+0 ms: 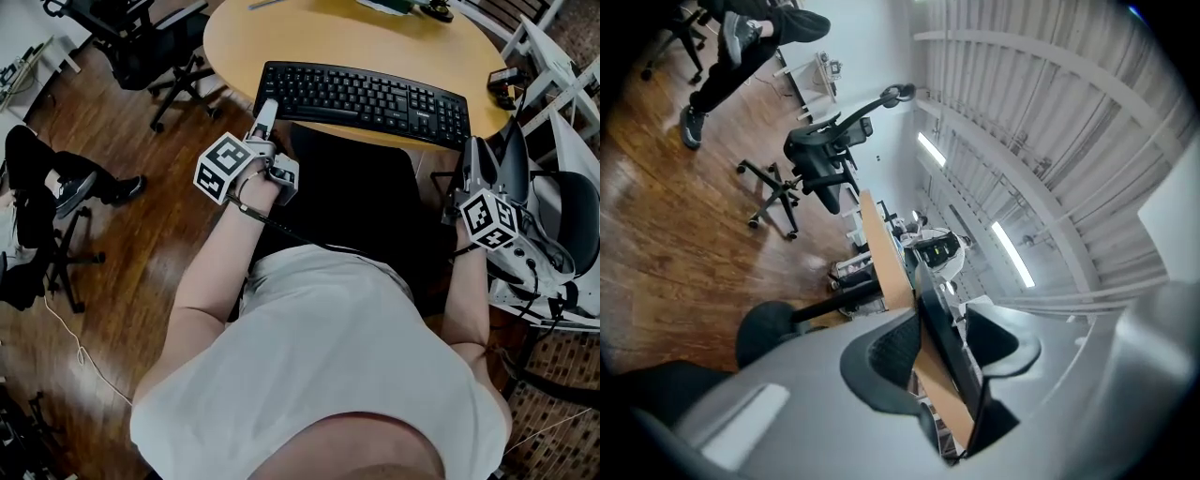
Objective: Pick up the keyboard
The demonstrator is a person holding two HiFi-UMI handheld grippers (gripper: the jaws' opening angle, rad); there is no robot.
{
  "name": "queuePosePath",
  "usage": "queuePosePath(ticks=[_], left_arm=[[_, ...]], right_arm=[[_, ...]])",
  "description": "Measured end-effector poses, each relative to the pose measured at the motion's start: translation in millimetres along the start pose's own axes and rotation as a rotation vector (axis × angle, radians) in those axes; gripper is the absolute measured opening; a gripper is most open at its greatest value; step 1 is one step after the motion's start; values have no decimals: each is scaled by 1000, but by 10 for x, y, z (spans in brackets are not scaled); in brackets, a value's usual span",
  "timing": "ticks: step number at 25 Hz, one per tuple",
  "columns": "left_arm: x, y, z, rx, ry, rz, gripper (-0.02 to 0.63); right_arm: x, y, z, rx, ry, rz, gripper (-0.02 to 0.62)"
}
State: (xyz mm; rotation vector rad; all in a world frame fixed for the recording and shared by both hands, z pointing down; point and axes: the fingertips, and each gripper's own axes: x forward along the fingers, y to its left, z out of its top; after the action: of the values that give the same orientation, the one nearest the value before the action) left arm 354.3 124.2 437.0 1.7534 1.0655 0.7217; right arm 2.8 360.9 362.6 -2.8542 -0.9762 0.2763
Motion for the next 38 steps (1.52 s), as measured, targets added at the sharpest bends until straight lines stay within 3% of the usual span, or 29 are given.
queuePosePath(ticks=[5, 12, 18, 21, 27, 30, 38], left_arm=[[-40, -15, -42, 1, 43, -25, 387], [-128, -38, -71, -59, 63, -32, 372], [-183, -46, -120, -210, 47, -33, 360], [-212, -8, -88, -254, 46, -17, 356], [-301, -47, -100, -268, 63, -30, 348], [-298, -83, -93, -259, 70, -39, 347], [-160, -69, -109, -269, 87, -41, 348]], right_arm=[[-6, 13, -22, 5, 5, -8, 61], [3, -4, -1, 7, 6, -21, 61], [-27, -66, -15, 41, 11, -34, 61], [8, -103, -64, 103, 17, -55, 64], [-16, -228, -128, 227, 33, -67, 111], [0, -206, -160, 357, 47, -14, 172], [174, -351, -350, 652, 92, -9, 192]])
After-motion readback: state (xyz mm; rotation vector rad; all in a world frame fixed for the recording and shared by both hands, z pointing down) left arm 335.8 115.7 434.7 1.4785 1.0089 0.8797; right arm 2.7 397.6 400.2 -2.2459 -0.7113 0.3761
